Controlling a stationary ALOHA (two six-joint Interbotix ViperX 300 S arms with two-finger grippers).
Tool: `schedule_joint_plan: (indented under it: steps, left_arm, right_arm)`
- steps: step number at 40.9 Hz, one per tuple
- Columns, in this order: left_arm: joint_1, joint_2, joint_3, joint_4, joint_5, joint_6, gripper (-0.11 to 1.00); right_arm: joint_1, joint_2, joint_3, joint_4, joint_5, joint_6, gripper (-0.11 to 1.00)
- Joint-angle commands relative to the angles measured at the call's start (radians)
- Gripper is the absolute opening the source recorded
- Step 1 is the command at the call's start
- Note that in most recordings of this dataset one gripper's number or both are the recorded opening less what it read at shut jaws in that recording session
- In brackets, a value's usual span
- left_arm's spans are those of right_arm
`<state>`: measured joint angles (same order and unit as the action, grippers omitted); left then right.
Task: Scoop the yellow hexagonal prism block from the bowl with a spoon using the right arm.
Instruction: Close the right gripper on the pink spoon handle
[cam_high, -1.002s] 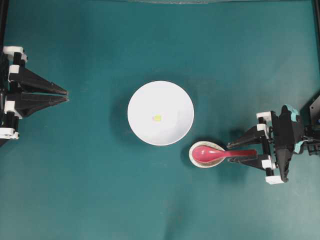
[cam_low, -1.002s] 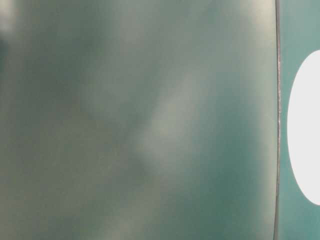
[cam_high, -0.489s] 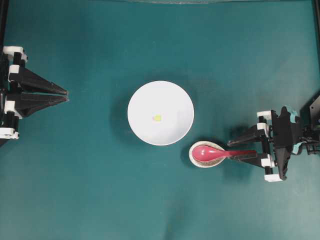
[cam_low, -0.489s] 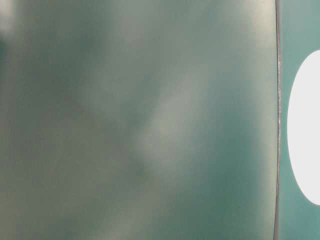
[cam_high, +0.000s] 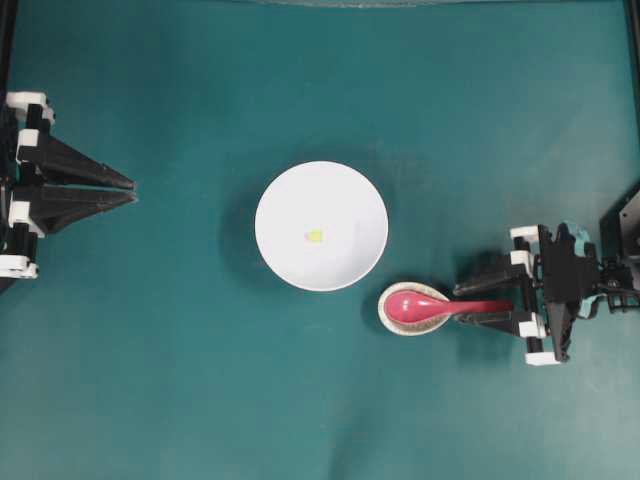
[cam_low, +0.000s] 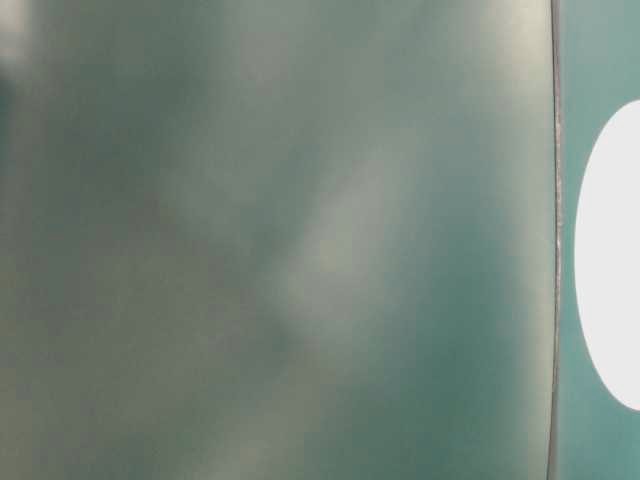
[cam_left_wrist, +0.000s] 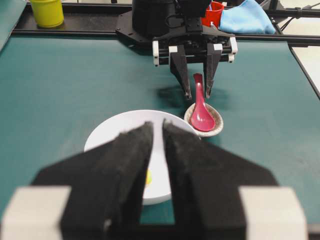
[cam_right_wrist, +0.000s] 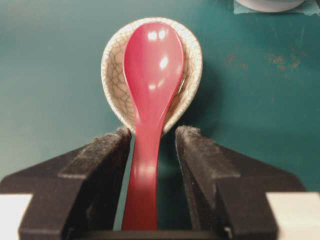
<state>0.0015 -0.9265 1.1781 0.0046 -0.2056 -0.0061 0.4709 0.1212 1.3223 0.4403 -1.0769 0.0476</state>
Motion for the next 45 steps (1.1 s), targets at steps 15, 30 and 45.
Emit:
schedule_joint_plan:
  steps: [15, 30, 45]
  left_arm:
    - [0.002, 0.005, -0.023, 0.002, -0.011, -0.002, 0.16]
    - [0.002, 0.005, -0.021, 0.002, -0.012, -0.002, 0.16]
    - [0.002, 0.006, -0.023, 0.003, -0.012, -0.002, 0.16]
  right_arm:
    - [0.005, 0.015, -0.005, -0.025, -0.034, -0.006, 0.49]
    - [0.003, 0.015, -0.006, -0.023, -0.034, -0.04, 0.48]
    - [0.005, 0.015, -0.008, -0.014, -0.044, -0.041, 0.48]
